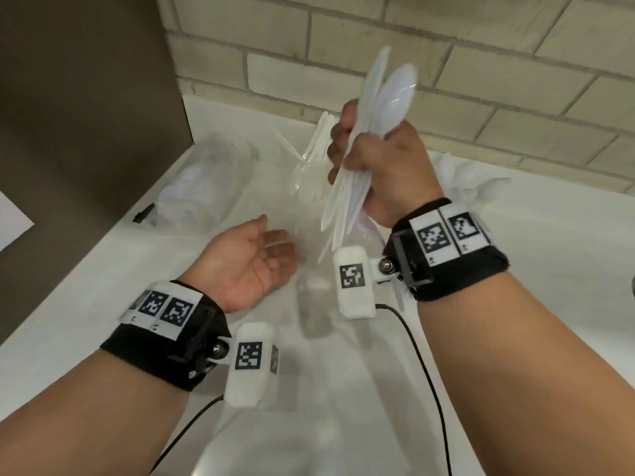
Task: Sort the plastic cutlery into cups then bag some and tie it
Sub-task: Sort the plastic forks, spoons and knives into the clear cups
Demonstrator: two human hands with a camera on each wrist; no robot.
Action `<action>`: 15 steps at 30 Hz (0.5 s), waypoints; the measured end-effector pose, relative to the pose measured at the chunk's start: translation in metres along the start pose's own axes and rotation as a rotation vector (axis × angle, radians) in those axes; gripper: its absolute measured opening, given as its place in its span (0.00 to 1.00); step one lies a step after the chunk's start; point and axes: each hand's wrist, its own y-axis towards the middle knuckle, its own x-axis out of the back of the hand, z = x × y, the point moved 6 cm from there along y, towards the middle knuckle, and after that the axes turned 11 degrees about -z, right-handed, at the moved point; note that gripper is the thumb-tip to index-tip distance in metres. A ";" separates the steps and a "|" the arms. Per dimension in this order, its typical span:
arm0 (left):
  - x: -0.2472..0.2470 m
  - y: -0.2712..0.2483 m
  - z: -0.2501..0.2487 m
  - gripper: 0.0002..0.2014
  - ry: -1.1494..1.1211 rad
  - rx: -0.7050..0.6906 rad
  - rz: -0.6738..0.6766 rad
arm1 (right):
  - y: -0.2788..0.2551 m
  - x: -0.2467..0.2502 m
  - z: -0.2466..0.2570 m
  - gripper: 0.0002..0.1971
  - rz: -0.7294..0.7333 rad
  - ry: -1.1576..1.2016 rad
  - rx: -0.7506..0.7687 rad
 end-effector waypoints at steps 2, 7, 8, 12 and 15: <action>-0.007 0.001 0.017 0.28 0.093 0.117 0.099 | -0.004 -0.008 0.016 0.15 0.031 0.212 0.018; -0.027 -0.017 0.045 0.35 0.159 0.316 0.372 | -0.012 -0.024 0.032 0.17 0.099 0.444 0.079; -0.029 -0.021 0.049 0.38 0.168 0.360 0.423 | -0.013 -0.026 0.031 0.17 0.097 0.460 0.086; -0.043 -0.041 0.054 0.41 0.077 0.472 0.643 | -0.015 -0.028 0.014 0.18 0.045 0.423 0.080; -0.045 -0.050 0.053 0.37 0.097 0.447 0.753 | -0.015 -0.023 0.003 0.17 -0.017 0.409 0.045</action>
